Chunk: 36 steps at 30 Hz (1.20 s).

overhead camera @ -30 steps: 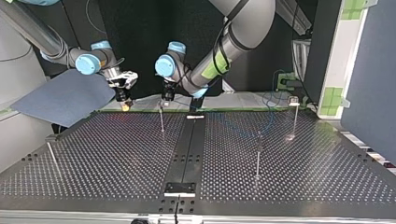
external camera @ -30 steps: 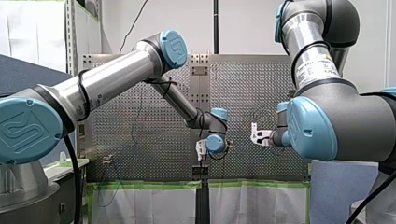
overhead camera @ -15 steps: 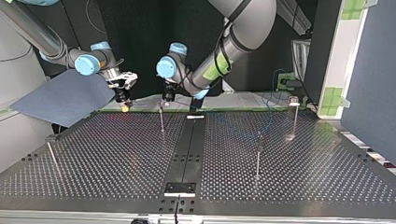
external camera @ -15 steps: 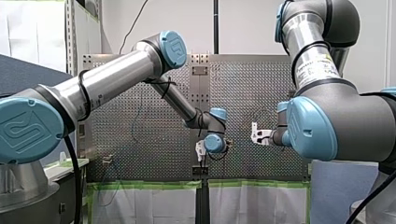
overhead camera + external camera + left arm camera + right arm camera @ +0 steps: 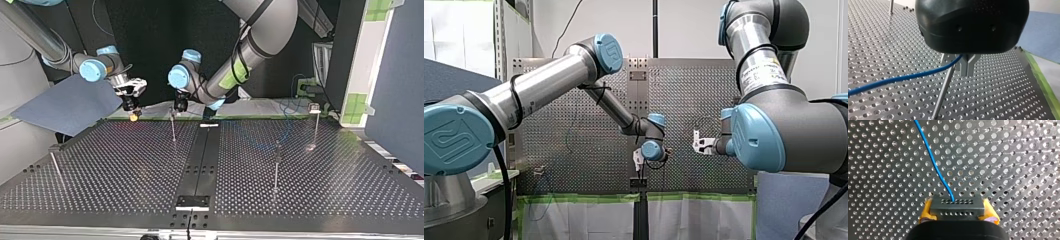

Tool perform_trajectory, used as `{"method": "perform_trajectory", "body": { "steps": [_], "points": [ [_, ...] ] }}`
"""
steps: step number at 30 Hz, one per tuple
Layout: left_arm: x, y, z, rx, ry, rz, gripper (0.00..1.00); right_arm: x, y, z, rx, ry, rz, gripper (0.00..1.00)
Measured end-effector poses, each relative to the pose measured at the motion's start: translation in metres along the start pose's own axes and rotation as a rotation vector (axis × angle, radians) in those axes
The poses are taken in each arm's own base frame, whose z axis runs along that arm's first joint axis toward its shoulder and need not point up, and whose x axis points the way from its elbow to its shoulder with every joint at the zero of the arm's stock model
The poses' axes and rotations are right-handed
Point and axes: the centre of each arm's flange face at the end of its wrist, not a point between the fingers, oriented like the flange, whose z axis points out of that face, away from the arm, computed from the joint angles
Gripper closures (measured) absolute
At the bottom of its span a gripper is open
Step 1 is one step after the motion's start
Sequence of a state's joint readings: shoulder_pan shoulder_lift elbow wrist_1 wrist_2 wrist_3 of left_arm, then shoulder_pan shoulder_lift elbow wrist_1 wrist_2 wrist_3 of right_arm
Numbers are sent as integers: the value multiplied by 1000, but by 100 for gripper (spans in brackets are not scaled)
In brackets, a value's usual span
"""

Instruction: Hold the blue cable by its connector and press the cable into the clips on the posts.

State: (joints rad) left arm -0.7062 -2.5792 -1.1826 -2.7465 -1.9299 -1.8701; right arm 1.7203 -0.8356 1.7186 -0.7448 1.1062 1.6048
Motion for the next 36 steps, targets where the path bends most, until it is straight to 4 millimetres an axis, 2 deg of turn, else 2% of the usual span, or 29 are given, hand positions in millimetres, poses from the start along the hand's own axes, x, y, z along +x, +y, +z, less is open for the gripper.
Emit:
{"method": "perform_trajectory", "body": {
  "steps": [11, 22, 36],
  "points": [
    [-4, 9, 5, -13, -4, -6, 100, 1, 0, 0, 0, 2, 0, 100],
    [-31, 23, 29, -21, -47, -35, 100, 2, 0, 2, 11, 10, -4, 100],
    [-39, 45, 44, -17, -56, -48, 100, 7, -1, 7, 17, 58, -4, 100]
  ]
}}
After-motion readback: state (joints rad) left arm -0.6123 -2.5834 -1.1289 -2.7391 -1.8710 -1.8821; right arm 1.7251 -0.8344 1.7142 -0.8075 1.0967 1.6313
